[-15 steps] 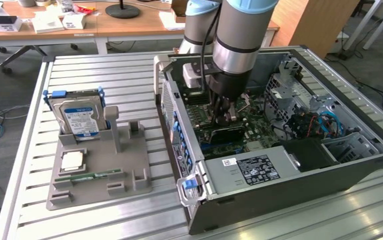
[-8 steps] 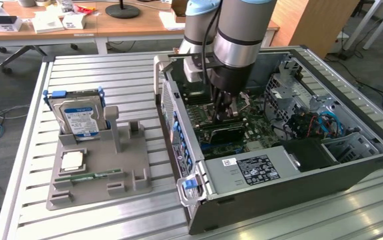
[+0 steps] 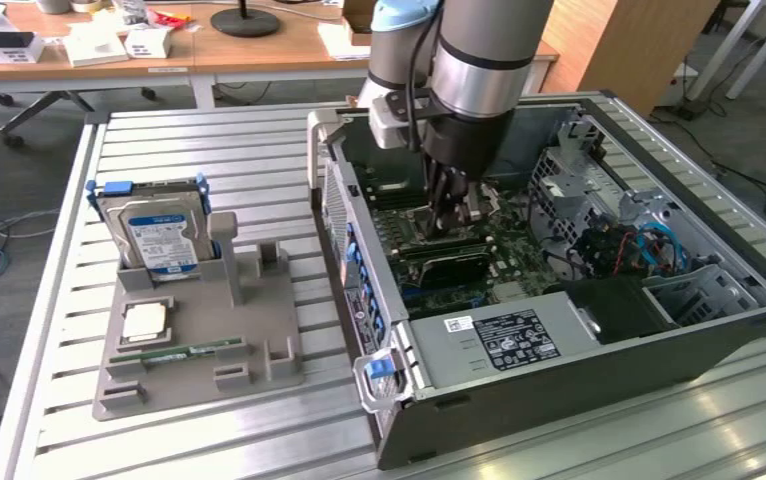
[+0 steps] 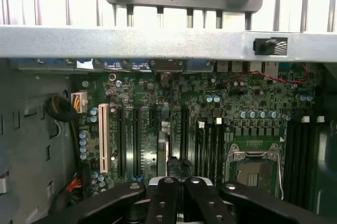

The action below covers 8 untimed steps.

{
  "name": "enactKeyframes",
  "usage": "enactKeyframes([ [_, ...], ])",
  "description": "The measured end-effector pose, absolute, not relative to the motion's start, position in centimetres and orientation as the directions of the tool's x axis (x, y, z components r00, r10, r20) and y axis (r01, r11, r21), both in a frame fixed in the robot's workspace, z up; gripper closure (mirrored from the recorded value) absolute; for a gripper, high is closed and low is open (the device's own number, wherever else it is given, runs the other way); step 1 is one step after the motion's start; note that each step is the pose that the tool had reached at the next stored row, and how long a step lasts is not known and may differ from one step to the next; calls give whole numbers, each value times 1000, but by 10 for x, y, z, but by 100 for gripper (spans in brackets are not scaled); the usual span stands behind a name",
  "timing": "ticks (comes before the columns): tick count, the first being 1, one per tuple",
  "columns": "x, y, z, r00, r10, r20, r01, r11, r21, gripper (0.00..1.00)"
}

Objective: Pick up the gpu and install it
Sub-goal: 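Press down on the gpu until it lock into place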

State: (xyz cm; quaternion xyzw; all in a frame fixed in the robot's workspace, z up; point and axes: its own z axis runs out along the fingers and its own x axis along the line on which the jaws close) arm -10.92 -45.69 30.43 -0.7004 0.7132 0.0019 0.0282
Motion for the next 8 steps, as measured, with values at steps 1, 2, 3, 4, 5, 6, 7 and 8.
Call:
enactKeyframes([
  [1,-109,-457,306,-17,-999,-43,-999,19,-37,89],
  [2,-109,-457,308,-17,-999,-42,-999,19,-37,89],
  [3,-109,-457,309,-17,-999,-42,-999,19,-37,89],
  [4,-109,-457,309,-17,-999,-42,-999,19,-37,89],
  [5,-107,-457,309,-17,-999,-42,-999,19,-37,89],
  [6,-107,-457,309,-17,-999,-42,-999,19,-37,89],
  [7,-107,-457,309,-17,-999,-42,-999,19,-37,89],
  [8,-107,-457,309,-17,-999,-42,-999,19,-37,89],
])
